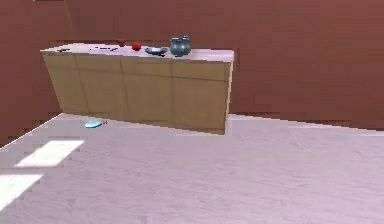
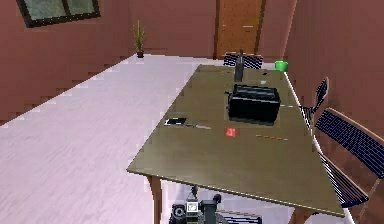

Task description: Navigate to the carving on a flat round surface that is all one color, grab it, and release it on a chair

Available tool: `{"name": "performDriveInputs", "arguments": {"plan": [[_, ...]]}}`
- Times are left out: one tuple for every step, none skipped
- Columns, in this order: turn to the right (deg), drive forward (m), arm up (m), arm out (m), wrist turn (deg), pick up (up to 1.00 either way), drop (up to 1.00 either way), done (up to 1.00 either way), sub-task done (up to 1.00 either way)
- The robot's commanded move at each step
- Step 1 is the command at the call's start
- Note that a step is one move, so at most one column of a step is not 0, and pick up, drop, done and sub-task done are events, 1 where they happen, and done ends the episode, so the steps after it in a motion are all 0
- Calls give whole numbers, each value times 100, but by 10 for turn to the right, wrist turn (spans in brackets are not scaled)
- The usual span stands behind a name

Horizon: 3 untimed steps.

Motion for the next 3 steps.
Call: {"name": "performDriveInputs", "arguments": {"plan": [[0, 0, 10, 0, 0, 0, 0, 0, 0], [0, 0, 0, -8, 0, 0, 0, 0, 0], [0, 0, 0, 0, 0, 0, 0, 100, 0]]}}
